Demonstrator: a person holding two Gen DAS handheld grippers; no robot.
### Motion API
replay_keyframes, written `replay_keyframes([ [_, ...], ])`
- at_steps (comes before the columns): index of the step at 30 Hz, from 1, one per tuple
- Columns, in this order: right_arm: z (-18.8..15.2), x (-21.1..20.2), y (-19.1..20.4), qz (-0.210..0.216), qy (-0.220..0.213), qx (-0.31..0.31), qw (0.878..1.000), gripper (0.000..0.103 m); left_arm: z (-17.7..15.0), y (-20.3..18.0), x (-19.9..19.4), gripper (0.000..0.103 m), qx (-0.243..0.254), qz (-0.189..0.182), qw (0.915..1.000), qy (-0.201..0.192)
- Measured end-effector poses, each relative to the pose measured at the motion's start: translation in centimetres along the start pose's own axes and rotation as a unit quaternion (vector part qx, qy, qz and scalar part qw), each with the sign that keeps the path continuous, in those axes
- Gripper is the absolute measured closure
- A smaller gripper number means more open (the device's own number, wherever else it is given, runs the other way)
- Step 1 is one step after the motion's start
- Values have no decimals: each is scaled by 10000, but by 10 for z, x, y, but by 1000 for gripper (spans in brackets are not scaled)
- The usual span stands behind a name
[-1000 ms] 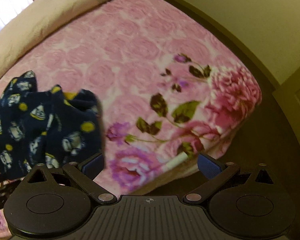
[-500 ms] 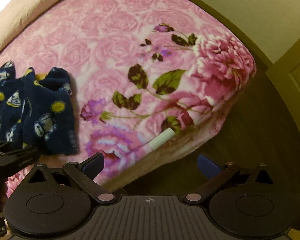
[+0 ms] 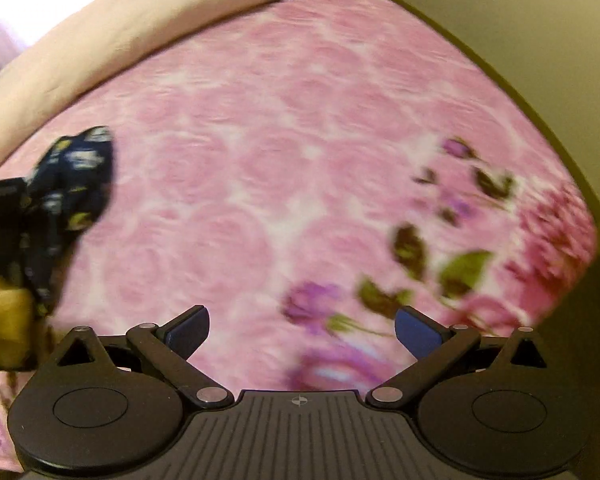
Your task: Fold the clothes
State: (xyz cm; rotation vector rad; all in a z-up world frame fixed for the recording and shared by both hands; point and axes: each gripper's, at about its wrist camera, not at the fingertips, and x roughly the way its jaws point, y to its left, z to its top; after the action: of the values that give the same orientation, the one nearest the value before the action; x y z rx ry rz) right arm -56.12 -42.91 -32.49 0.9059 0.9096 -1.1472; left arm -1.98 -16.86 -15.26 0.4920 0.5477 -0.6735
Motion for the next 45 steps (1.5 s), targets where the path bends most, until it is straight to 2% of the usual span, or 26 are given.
replay_keyframes([
  [2, 1, 10, 21, 156, 39, -146, 9998, 1, 3, 39, 21, 92, -202, 579, 9977, 304],
  [3, 1, 16, 32, 222, 75, -223, 9995, 1, -1, 49, 30, 85, -273, 778, 9959, 382],
  [4, -1, 21, 42, 282, 101, -282, 9992, 1, -8, 55, 39, 71, -324, 859, 9947, 468],
  [5, -2, 25, 51, 341, 124, -337, 9988, 1, -16, 56, 48, 67, -370, 829, 9940, 609],
  [7, -7, 33, 67, 428, 128, -433, 9981, 1, -38, 51, 69, 65, -481, 631, 9924, 938],
  [11, -12, 52, 97, 546, 129, -515, 9971, 1, -89, 26, 114, 65, -638, -138, 9835, 1688],
  [15, -10, 80, 121, 728, 125, -310, 9968, 1, -120, 5, 144, 65, -705, -734, 9729, 2077],
  [19, 5, 110, 144, 999, 130, 163, 9948, 1, -132, -1, 163, 65, -917, -1248, 9636, 2180],
  [21, 12, 122, 156, 1199, 111, 346, 9921, 1, -136, -1, 175, 64, -815, -1429, 9624, 2163],
  [24, 11, 131, 185, 1421, 24, 150, 9897, 1, -142, -1, 188, 64, -689, -1592, 9596, 2214],
  [27, -4, 139, 216, 1659, 43, -154, 9860, 1, -145, 4, 201, 64, -748, -1670, 9562, 2283],
  [30, -20, 159, 241, 1588, 179, -209, 9869, 1, -146, 10, 214, 64, -886, -1709, 9533, 2329],
  [32, -24, 178, 251, 1436, 252, 15, 9893, 1, -146, 15, 221, 64, -969, -1701, 9524, 2339],
  [34, -24, 188, 255, 1373, 53, 278, 9901, 25, -146, 18, 227, 64, -1036, -1653, 9519, 2363],
  [36, -20, 192, 256, 1399, -175, 437, 9890, 95, -144, 19, 230, 64, -1059, -1608, 9520, 2378],
  [37, -14, 195, 251, 1520, -52, 612, 9865, 95, -143, 20, 231, 64, -1060, -1592, 9523, 2379],
  [39, 2, 188, 240, 1347, -100, 869, 9870, 97, -139, 20, 230, 64, -1058, -1581, 9538, 2325],
  [42, 42, 141, 232, 735, -886, 346, 9928, 97, -130, 20, 226, 64, -1052, -1587, 9564, 2214],
  [43, 61, 120, 235, 516, -1208, -45, 9913, 97, -126, 20, 225, 64, -1075, -1605, 9568, 2175],
  [45, 95, 84, 248, 97, -1827, -795, 9799, 97, -116, 20, 222, 64, -1165, -1662, 9573, 2061],
])
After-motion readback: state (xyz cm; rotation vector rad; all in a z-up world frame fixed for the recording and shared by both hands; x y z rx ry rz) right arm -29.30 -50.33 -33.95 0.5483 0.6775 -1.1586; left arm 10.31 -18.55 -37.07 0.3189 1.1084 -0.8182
